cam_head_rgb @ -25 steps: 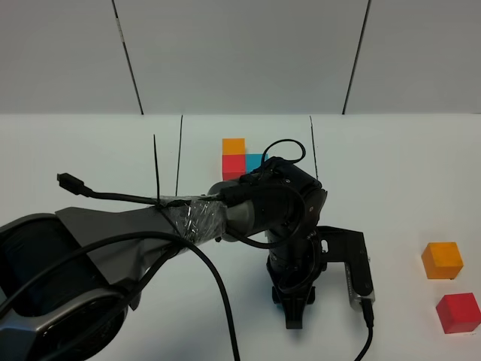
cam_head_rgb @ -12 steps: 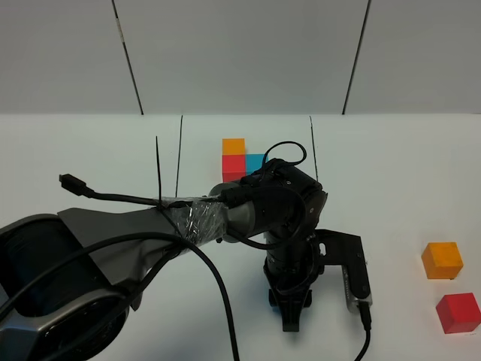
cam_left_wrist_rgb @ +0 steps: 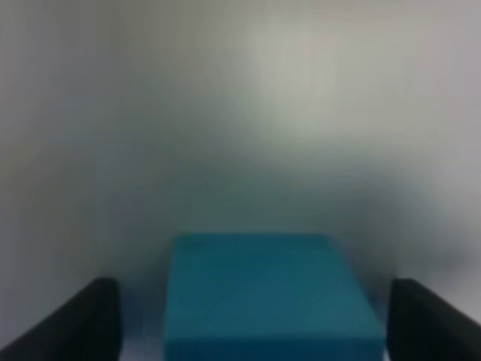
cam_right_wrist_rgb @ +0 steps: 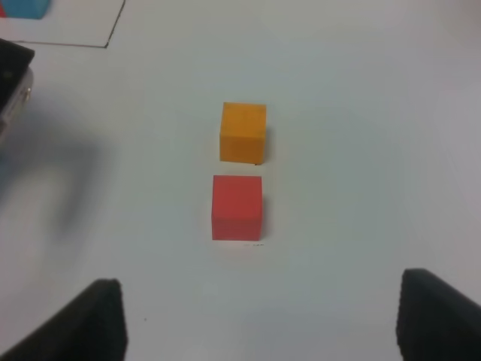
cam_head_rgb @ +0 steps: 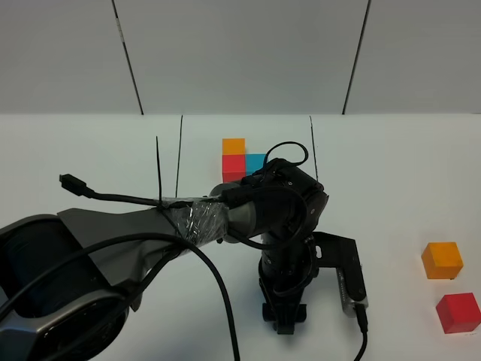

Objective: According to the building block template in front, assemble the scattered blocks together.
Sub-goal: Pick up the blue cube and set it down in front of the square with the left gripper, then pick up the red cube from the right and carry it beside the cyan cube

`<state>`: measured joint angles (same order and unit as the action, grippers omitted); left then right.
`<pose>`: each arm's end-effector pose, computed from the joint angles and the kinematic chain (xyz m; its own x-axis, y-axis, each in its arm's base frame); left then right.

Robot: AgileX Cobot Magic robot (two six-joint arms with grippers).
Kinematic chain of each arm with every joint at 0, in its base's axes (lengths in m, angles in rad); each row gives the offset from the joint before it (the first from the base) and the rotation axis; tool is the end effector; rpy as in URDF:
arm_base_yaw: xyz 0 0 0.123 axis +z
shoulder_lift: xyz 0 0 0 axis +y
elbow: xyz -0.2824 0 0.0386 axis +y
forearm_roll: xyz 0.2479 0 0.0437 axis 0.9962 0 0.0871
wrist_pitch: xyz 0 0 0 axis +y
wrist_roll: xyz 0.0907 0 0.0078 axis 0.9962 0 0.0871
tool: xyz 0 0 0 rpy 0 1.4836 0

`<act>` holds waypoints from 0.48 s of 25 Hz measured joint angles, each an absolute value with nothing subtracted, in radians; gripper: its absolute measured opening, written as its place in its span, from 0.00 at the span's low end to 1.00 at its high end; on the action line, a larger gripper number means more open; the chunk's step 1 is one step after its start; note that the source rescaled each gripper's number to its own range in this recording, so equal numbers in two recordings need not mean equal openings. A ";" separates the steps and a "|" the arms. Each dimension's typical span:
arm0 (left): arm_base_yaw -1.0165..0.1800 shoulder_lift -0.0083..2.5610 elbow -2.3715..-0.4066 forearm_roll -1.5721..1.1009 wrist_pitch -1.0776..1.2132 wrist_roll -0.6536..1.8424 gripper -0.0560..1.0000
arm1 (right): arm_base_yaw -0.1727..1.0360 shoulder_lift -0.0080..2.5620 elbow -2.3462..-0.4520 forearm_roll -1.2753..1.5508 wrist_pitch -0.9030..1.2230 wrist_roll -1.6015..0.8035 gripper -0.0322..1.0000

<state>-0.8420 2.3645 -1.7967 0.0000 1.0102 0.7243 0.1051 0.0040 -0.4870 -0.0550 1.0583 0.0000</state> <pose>0.3117 -0.3492 0.1063 -0.0029 0.9982 -0.0598 0.9986 0.0061 0.0530 -0.0022 -0.0046 0.2739 -0.4639 -0.0760 -0.8826 -0.0752 0.9961 -0.0463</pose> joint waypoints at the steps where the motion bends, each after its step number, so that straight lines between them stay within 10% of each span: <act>1: -0.842 2.360 -1.797 0.021 1.010 0.712 0.84 | 0.105 0.004 -0.487 -0.055 1.058 0.000 0.56; 4: -0.842 2.320 -1.824 0.082 1.045 0.672 0.98 | 0.105 0.004 -0.487 -0.055 1.058 0.000 0.56; 12: -0.835 2.040 -2.009 0.153 1.179 0.441 0.97 | 0.105 0.004 -0.487 -0.055 1.058 0.000 0.56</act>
<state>-0.8348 2.0401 -2.0093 0.1526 1.1795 0.4406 0.1051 0.0040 -0.4870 -0.0550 1.0583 0.0000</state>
